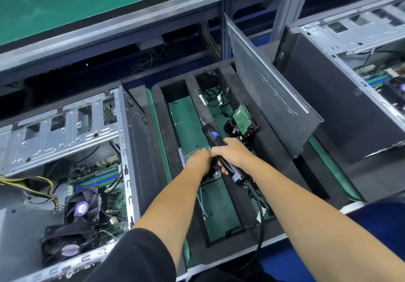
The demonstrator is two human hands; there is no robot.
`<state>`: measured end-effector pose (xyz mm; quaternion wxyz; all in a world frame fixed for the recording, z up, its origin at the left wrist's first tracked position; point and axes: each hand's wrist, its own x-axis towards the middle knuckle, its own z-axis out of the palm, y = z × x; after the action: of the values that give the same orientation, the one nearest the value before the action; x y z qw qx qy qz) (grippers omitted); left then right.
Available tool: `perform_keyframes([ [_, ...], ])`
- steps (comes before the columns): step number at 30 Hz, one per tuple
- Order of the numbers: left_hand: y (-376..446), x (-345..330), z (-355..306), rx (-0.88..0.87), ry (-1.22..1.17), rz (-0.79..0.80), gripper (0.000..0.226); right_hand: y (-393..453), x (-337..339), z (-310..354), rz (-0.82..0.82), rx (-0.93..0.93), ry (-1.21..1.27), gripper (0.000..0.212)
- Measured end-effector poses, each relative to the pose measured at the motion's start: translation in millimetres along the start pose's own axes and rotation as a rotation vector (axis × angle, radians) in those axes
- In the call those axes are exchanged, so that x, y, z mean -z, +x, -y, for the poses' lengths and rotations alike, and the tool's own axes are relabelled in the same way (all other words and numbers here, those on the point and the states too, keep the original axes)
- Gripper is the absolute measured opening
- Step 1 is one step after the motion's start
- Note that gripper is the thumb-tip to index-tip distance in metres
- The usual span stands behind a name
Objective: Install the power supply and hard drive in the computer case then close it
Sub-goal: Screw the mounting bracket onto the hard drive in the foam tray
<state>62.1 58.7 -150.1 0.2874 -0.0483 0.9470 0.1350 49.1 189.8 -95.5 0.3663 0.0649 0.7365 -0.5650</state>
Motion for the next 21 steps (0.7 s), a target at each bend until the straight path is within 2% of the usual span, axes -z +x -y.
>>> perform_keyframes([
  [3,-3,0,-3,0.07,-0.072,-0.03,0.035,-1,0,1,-0.001,0.002,-0.002,0.022],
  [13,-2,2,-1,-0.001,0.068,-0.007,0.035,-2,-1,1,-0.007,-0.004,0.016,0.02],
  [21,5,35,-2,0.069,0.009,-0.036,0.007,0,1,0,-0.001,-0.013,-0.004,0.02],
])
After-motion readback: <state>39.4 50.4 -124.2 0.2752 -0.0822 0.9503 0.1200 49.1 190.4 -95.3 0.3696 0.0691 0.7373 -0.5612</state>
